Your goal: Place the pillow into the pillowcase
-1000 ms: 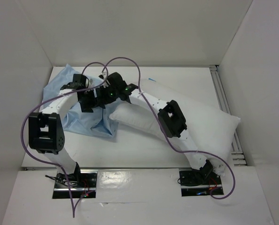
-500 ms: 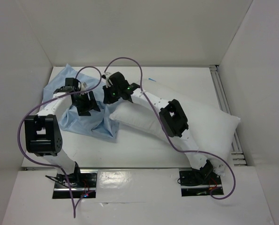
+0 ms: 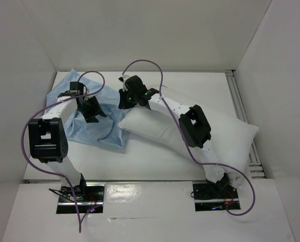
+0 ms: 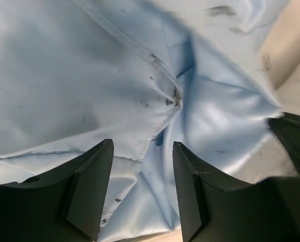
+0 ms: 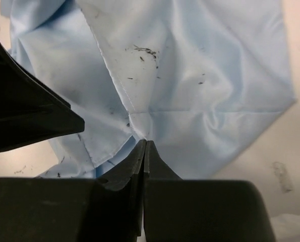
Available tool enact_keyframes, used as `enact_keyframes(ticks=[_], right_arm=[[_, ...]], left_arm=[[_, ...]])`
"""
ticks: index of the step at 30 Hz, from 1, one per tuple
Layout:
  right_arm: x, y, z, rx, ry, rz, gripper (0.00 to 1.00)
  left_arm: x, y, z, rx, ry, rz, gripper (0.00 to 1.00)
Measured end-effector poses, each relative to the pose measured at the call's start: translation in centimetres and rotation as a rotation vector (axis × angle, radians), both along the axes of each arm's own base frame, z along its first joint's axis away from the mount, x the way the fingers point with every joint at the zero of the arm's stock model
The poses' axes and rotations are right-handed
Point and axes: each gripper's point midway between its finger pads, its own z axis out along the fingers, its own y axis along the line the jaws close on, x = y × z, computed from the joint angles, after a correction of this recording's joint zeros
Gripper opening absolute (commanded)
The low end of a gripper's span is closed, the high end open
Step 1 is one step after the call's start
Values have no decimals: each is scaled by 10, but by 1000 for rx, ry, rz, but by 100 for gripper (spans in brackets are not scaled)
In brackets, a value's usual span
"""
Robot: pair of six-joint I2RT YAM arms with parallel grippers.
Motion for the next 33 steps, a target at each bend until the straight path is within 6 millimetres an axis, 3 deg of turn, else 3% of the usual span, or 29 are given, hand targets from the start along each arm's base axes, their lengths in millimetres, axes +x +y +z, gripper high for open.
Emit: enact_keyframes(ticks=[4,10,16,23,27,31,32,33], right_arm=[[11,-7,5,17,-6,-27,0],[14,-10,5,20,-1,-34,0],[12,-9,6,28,6,-20,0],[11,-8,7,35,8,-11,0],[10,-7,8,37,10,-7,0],[10,-7,8,39,11,-4,0],[9,-6,8,40,11,-3,0],[9,-6,8,40,11,-3,0]], left_arm=[[4,2,-10,5,44,69,63],[12,-11,-23,41,64,59,75],[21,-26,-26,56,51,44,75],[40,-18,-37,135,65,85,70],[39,-17,-45,168,88,93,68],[41,-18,-53,191,100,95,53],[41,-17,-55,197,107,101,45],[40,-18,-58,200,114,106,23]])
